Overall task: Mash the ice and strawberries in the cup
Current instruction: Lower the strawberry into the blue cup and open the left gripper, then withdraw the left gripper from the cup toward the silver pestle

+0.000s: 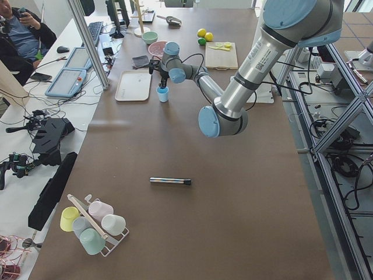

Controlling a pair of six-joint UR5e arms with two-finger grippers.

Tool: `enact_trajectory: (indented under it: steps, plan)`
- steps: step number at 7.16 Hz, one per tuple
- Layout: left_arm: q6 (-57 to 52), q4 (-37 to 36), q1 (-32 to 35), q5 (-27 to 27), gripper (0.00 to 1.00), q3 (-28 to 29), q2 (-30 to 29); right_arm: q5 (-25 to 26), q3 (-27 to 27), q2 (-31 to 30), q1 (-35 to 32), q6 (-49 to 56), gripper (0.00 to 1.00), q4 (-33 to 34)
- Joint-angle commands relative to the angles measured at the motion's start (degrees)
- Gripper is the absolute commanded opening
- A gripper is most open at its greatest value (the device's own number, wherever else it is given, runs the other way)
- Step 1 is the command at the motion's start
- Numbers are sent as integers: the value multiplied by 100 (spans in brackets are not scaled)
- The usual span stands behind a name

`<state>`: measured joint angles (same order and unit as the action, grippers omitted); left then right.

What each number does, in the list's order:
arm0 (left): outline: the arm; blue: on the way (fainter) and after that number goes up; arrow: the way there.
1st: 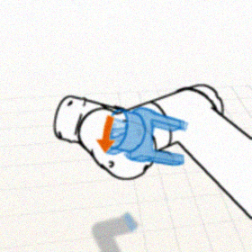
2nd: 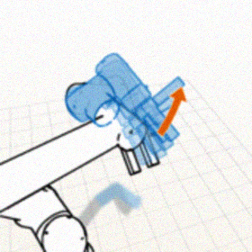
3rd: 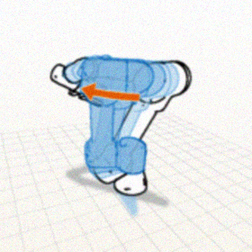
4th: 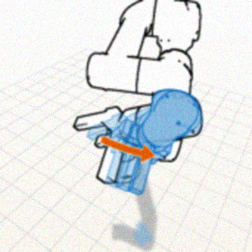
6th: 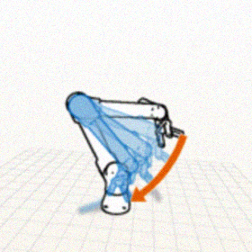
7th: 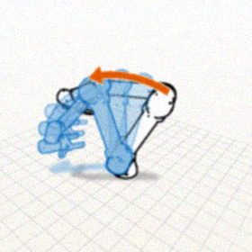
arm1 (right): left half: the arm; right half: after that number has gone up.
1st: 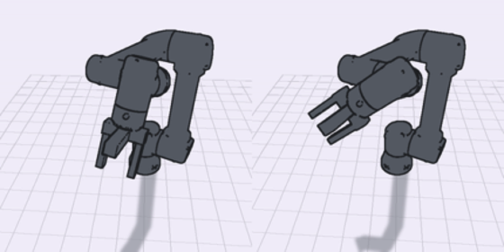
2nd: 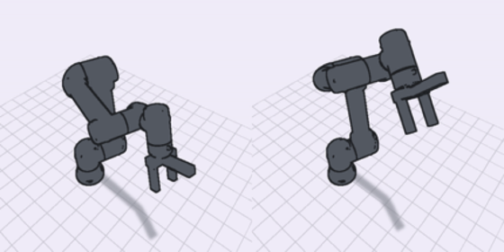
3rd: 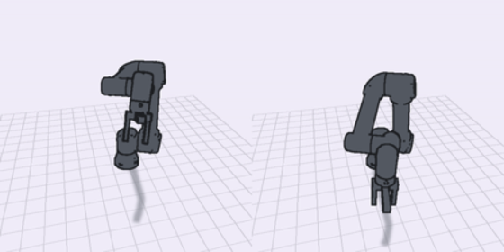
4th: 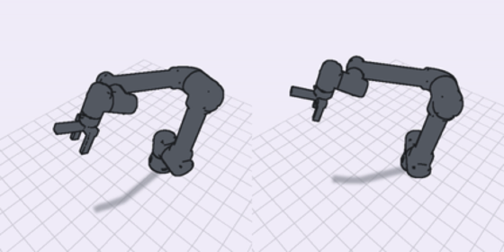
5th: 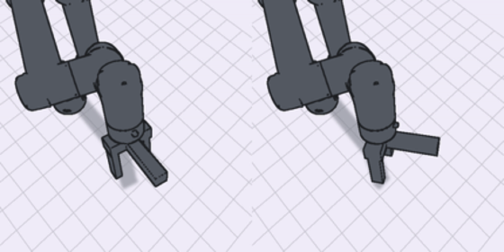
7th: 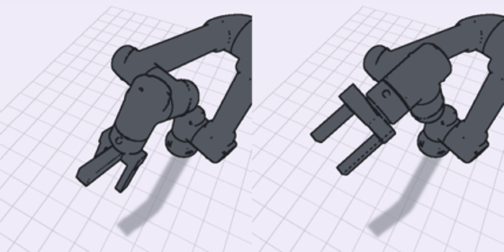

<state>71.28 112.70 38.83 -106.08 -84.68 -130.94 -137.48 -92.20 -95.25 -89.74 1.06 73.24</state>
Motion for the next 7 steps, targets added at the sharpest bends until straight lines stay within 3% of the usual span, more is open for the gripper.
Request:
enact_trajectory:
  steps: [1,2,3,5,7]
  plan:
    - [-18,-2,98,-44,97,-22,59,-24,-9,-11,0,0,99,-3]
    - [-27,-2,177,-70,97,-57,77,-24,-17,-2,-9,0,99,-3]
    - [-44,-2,352,-445,97,-222,382,-16,-9,-2,-9,0,99,-3]
    - [-568,15,975,-1201,97,-749,1373,-24,-26,-11,-18,0,99,-3]
    - [-1646,94,1555,-1371,97,-830,2384,-16,-9,-11,-44,9,99,6]
